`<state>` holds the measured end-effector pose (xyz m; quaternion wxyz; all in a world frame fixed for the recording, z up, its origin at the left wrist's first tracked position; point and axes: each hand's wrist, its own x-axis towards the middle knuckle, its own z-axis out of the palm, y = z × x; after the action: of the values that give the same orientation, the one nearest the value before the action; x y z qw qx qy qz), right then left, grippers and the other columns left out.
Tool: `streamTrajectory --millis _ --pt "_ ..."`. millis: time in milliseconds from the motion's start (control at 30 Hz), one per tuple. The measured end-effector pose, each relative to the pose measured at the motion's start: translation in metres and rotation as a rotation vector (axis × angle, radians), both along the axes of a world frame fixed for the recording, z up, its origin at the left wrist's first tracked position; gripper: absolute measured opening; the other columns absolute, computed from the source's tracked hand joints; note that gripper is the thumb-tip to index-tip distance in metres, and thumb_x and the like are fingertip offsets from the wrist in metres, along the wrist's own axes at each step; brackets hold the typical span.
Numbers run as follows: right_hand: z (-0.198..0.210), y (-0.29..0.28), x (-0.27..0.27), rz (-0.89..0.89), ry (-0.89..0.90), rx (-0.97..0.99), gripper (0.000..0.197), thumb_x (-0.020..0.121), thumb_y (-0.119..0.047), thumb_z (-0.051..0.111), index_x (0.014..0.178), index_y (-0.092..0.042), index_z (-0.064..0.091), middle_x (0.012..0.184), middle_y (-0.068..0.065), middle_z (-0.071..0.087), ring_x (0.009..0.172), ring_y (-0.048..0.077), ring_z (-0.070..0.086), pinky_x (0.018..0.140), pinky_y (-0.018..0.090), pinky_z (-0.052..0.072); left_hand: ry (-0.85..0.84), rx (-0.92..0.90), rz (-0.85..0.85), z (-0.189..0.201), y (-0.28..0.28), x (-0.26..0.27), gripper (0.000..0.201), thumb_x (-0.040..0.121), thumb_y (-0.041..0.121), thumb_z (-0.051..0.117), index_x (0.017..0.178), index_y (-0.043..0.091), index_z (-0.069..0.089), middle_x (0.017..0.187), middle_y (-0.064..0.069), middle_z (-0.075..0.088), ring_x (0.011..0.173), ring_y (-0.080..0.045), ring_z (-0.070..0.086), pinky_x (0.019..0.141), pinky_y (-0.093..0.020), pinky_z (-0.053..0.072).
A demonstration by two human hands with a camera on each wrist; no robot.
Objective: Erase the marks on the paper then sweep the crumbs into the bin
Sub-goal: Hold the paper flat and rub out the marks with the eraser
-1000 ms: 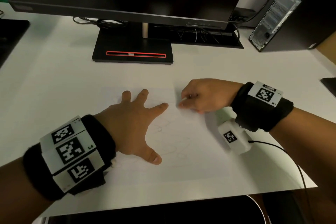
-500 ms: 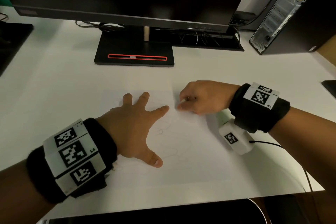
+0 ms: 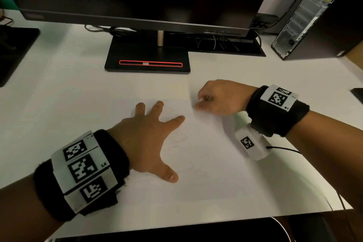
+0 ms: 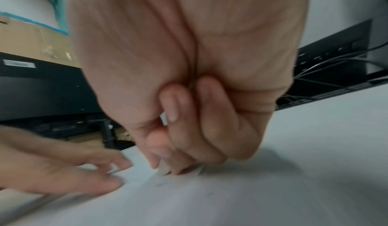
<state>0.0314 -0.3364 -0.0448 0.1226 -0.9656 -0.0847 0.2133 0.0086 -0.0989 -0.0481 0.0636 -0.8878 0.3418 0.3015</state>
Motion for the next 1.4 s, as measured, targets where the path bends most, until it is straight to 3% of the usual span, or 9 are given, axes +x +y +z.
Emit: streamTrajectory --millis 200,367,500,633,767,900,1033,1167,1400 --pt "0.003 -0.002 0.005 -0.030 0.014 -0.009 0.043 0.099 -0.040 0.054 0.072 -0.006 0.060 0.064 0.005 0.058 0.060 0.019 0.051 0.062 0.033 0.046 0.004 -0.004 -0.002 0.001 0.000 0.000 0.129 0.059 0.084 0.070 0.151 0.051 -0.015 0.162 -0.001 -0.023 0.148 -0.038 -0.012 0.113 -0.052 0.035" --pt "0.000 0.009 0.002 0.025 0.062 0.036 0.041 0.098 -0.041 0.056 0.066 -0.015 0.055 0.059 -0.001 0.052 0.056 0.017 0.048 0.059 0.031 0.045 0.010 -0.003 -0.002 0.002 0.000 0.000 0.128 0.060 0.083 0.070 0.151 0.050 -0.014 0.162 -0.001 -0.022 0.148 -0.039 -0.013 0.113 -0.053 0.034" --pt "0.002 0.010 0.009 -0.008 -0.043 -0.019 0.043 0.100 -0.039 0.052 0.081 -0.002 0.065 0.078 0.008 0.061 0.074 0.023 0.057 0.069 0.034 0.045 0.017 0.000 0.002 0.002 0.000 0.000 0.129 0.060 0.083 0.070 0.151 0.050 -0.015 0.162 0.000 -0.024 0.148 -0.038 -0.014 0.113 -0.054 0.033" --pt "-0.001 0.016 0.002 0.042 0.071 0.031 0.040 0.097 -0.040 0.055 0.067 -0.013 0.056 0.062 0.002 0.052 0.058 0.019 0.048 0.060 0.033 0.044 0.022 0.004 0.001 0.003 -0.001 0.000 0.129 0.061 0.083 0.070 0.151 0.049 -0.015 0.162 -0.001 -0.024 0.148 -0.038 -0.014 0.113 -0.054 0.033" --pt "0.001 0.011 0.002 0.017 -0.041 -0.012 0.043 0.100 -0.038 0.053 0.073 -0.005 0.059 0.066 0.000 0.052 0.066 0.020 0.049 0.060 0.030 0.040 0.019 0.004 0.001 0.003 0.000 0.000 0.129 0.060 0.083 0.070 0.151 0.050 -0.015 0.162 -0.001 -0.024 0.148 -0.038 -0.014 0.114 -0.054 0.032" --pt "-0.001 0.012 -0.007 0.046 0.099 0.056 0.042 0.098 -0.042 0.056 0.064 -0.016 0.054 0.057 -0.003 0.049 0.055 0.015 0.045 0.058 0.030 0.043 0.019 0.006 0.000 0.003 0.000 0.000 0.128 0.061 0.082 0.070 0.151 0.049 -0.014 0.162 -0.002 -0.023 0.148 -0.039 -0.014 0.114 -0.053 0.032" --pt "0.000 0.009 -0.003 0.017 -0.032 0.009 0.043 0.099 -0.040 0.054 0.066 -0.012 0.052 0.062 -0.002 0.050 0.061 0.018 0.046 0.059 0.029 0.037 0.017 0.008 -0.003 0.004 -0.001 -0.001 0.128 0.061 0.083 0.070 0.151 0.049 -0.015 0.162 -0.001 -0.024 0.148 -0.039 -0.014 0.114 -0.053 0.032" --pt "-0.001 0.011 -0.008 0.042 0.107 0.050 0.044 0.097 -0.042 0.057 0.060 -0.019 0.049 0.055 -0.005 0.046 0.054 0.016 0.043 0.057 0.030 0.042 0.025 0.013 0.003 0.004 -0.001 0.000 0.129 0.061 0.082 0.070 0.151 0.049 -0.016 0.162 -0.002 -0.025 0.148 -0.039 -0.015 0.115 -0.053 0.031" --pt "0.000 0.010 -0.016 0.063 0.114 0.039 0.042 0.097 -0.043 0.057 0.066 -0.014 0.054 0.059 -0.003 0.050 0.055 0.015 0.044 0.058 0.030 0.042 0.013 0.009 0.000 0.003 0.000 0.000 0.129 0.061 0.082 0.070 0.151 0.050 -0.016 0.162 -0.001 -0.024 0.148 -0.039 -0.014 0.114 -0.053 0.032"
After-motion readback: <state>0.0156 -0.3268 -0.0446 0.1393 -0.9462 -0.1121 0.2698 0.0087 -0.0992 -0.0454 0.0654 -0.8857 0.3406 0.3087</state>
